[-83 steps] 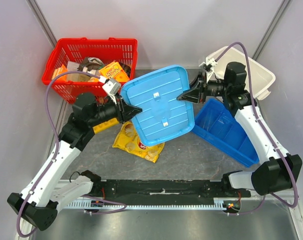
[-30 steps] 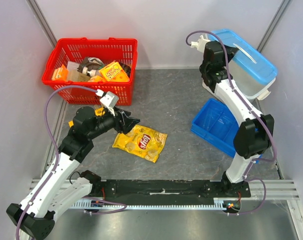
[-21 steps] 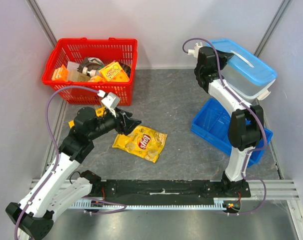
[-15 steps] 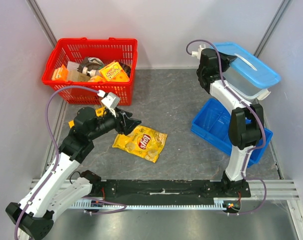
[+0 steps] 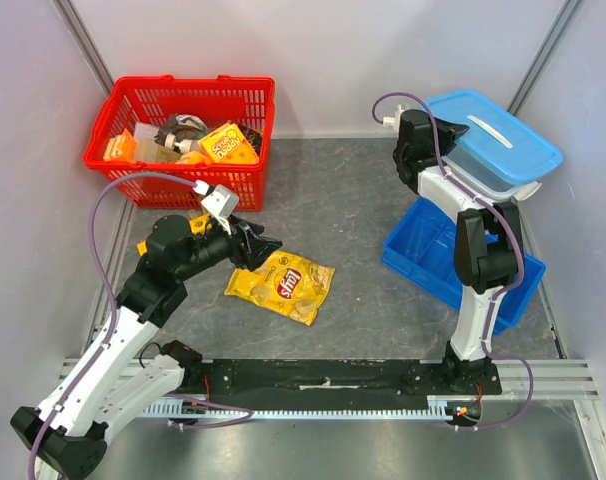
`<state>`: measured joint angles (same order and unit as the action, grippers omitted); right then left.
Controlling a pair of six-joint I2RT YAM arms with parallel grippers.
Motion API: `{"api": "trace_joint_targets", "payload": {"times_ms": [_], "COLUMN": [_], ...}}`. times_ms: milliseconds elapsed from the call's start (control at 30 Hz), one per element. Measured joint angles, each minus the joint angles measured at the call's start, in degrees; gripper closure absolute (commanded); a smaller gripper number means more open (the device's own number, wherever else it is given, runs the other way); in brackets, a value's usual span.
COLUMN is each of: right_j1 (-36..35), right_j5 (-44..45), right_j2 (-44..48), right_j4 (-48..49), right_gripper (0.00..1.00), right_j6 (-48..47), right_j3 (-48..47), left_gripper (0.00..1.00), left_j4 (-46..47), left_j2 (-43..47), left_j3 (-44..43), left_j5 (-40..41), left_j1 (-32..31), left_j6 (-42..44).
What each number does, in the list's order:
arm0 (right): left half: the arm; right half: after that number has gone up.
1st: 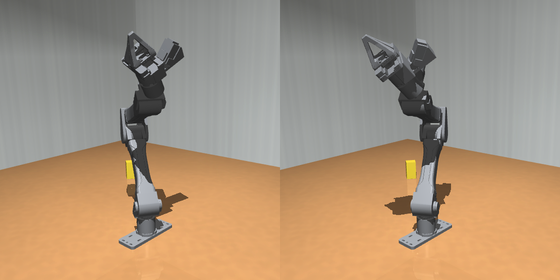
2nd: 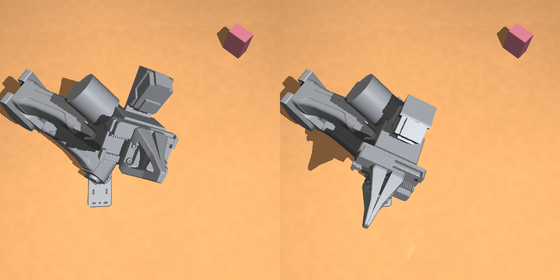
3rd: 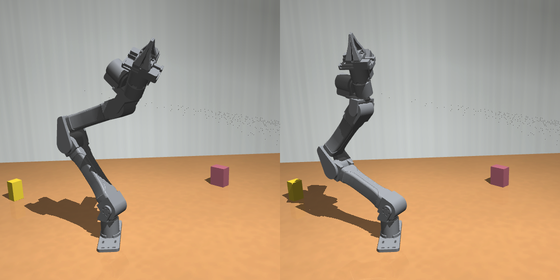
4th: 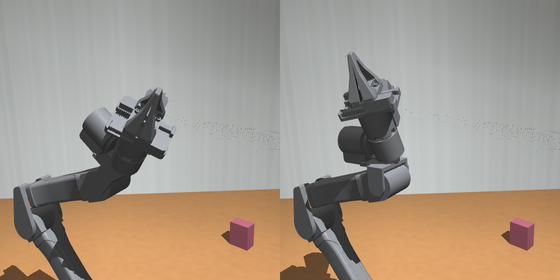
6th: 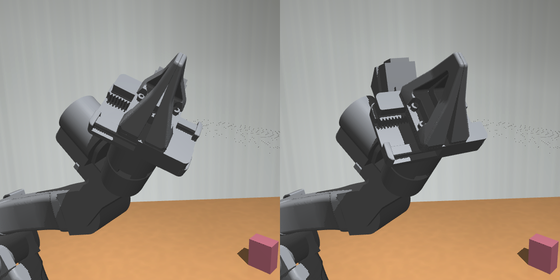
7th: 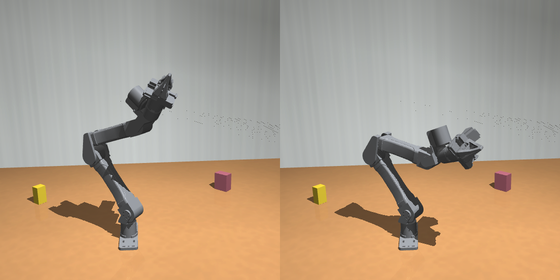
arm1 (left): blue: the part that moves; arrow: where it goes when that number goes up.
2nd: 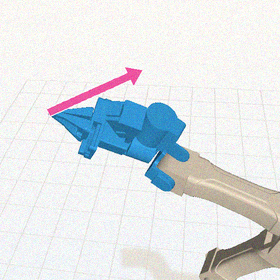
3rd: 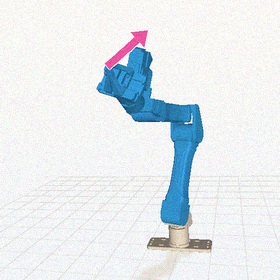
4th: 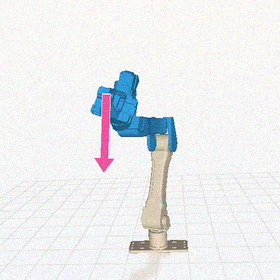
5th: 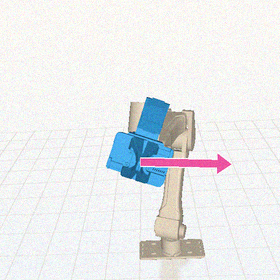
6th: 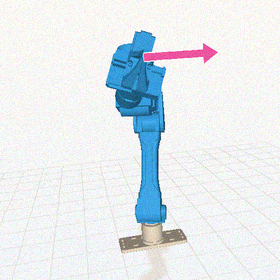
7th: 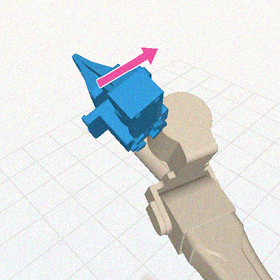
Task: Organize the chemistry lab equipment
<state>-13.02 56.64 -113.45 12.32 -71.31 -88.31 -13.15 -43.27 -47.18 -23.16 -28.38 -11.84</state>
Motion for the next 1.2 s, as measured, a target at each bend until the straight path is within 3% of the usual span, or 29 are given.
{"api": "trace_joint_targets", "payload": {"times_ms": [467,733,1000,1200], "right_j1": [0.13,0.02,-1.81,-2.8], "right_j5": [-5.09,-5.31,-10.16,-14.36], "right_j2": [-0.66,-1.18,-0.98,0.26], "right_j4": [-0.42,-4.57,-21.75,-34.67], "right_gripper": [0.91,0.64,0.47,0.42], "right_j6": [4.02,7.48,16.59,23.71], "right_j3": [0.79,-0.7,-7.08,-13.18], "left_gripper": [0.33,0.33,0.33,0.33], "left_j4": [0.02,0.02,0.07,0.37], "left_j2": [0.04,0.04,0.07,0.31], "left_j3": [0.0,0.0,0.0,0.0], "left_j5": [0.0,0.0,0.0,0.0], "left_j1": [0.0,-0.02,-0.02,-0.02], "left_j6": [0.0,0.0,0.0,-0.02]}}
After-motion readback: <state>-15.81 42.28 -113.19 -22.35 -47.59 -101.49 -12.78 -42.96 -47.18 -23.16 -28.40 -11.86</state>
